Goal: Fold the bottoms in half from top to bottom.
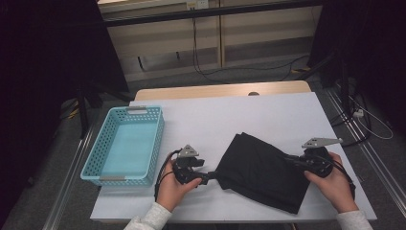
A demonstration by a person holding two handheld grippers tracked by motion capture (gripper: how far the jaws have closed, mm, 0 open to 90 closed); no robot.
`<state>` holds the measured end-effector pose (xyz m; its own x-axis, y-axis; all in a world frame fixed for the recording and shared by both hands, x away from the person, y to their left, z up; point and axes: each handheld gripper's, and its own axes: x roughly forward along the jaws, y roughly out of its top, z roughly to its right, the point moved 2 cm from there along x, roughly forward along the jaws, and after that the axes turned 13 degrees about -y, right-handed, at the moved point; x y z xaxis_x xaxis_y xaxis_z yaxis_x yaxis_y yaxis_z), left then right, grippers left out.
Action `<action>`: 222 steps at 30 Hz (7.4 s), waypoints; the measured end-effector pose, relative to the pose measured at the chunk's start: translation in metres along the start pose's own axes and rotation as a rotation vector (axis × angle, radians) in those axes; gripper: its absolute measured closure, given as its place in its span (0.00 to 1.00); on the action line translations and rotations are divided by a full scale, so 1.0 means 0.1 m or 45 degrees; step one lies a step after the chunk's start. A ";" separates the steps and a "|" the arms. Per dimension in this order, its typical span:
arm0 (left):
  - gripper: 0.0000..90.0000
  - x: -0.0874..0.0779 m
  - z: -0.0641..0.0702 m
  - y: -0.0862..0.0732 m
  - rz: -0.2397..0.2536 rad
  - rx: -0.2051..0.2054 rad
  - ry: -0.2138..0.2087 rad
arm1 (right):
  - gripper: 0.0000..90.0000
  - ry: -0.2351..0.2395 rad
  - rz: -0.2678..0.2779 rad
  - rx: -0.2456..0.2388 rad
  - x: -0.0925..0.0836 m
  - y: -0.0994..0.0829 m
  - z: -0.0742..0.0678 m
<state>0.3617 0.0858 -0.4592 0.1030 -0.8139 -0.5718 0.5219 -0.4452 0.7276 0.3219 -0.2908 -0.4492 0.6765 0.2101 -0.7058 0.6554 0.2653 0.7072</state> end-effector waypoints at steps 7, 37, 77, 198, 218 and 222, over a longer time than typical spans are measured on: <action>0.37 0.07 0.02 -0.03 -0.033 0.034 0.000 | 0.90 0.000 0.001 -0.001 -0.01 0.00 0.00; 0.95 0.12 0.04 0.09 -0.102 0.009 0.068 | 0.90 -0.011 0.029 0.011 0.01 0.03 -0.02; 0.36 -0.05 -0.13 0.10 -0.009 0.034 0.110 | 0.91 0.046 0.012 0.063 -0.20 0.07 -0.18; 0.33 -0.09 -0.14 0.12 0.004 0.055 0.121 | 0.91 0.025 -0.082 0.184 0.00 -0.14 0.04; 0.31 0.07 -0.07 0.13 0.007 -0.070 0.058 | 0.90 0.033 -0.050 0.178 -0.02 -0.22 0.04; 0.36 0.11 -0.06 0.09 -0.026 -0.096 0.048 | 0.89 0.030 -0.036 0.165 -0.02 -0.23 0.03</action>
<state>0.3724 0.0749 -0.4613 0.1224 -0.7895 -0.6014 0.5866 -0.4312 0.6855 0.3063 -0.2997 -0.4637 0.6502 0.2266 -0.7252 0.7130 0.1477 0.6854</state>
